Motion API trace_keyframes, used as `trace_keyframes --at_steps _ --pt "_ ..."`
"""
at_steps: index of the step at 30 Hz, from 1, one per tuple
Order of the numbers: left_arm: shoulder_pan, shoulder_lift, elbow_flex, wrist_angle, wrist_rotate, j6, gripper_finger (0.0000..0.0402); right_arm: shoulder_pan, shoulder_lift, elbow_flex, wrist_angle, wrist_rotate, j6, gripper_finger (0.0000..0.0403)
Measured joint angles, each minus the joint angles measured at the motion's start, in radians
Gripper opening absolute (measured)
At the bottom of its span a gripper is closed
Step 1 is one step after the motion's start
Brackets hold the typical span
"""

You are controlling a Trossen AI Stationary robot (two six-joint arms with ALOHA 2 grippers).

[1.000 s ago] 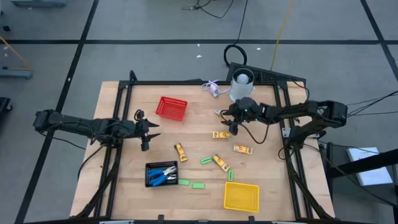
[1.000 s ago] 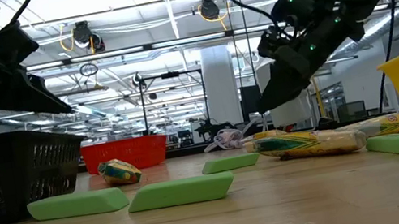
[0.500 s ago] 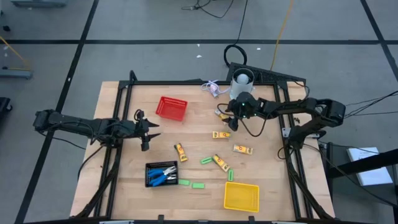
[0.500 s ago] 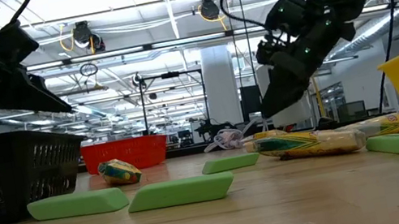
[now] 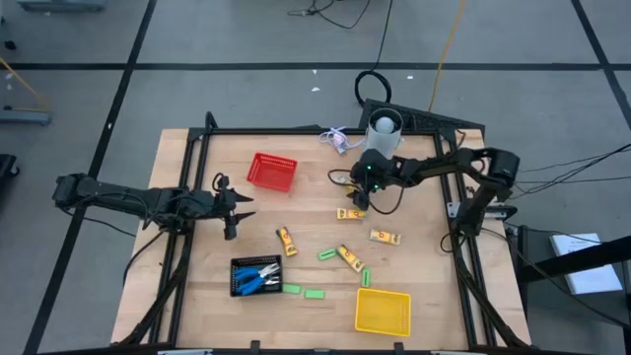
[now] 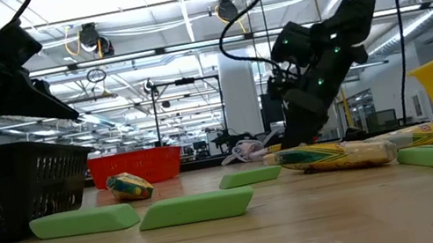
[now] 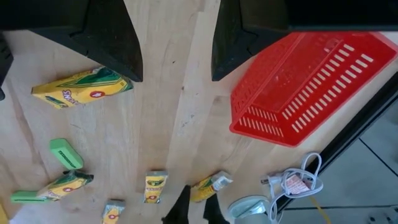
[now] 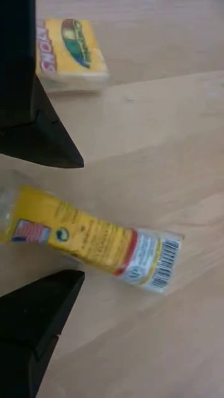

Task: Pick & Place School Supplies
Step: Put the crayon box into the red bin

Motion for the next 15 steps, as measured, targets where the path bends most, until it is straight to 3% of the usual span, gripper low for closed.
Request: trace_keyframes --at_steps 8,12,15 --pt "0.0 0.0 0.0 0.0 0.007 -0.006 0.0191 0.031 0.05 0.025 0.02 0.086 -0.042 0.0237" --pt "0.0 0.0 0.0 0.001 0.007 -0.01 0.0191 0.051 0.034 0.023 0.012 0.103 -0.043 0.0178" --pt "0.0 0.0 0.0 0.001 0.007 -0.013 0.0191 0.07 0.034 0.023 0.009 0.097 -0.043 0.0111"
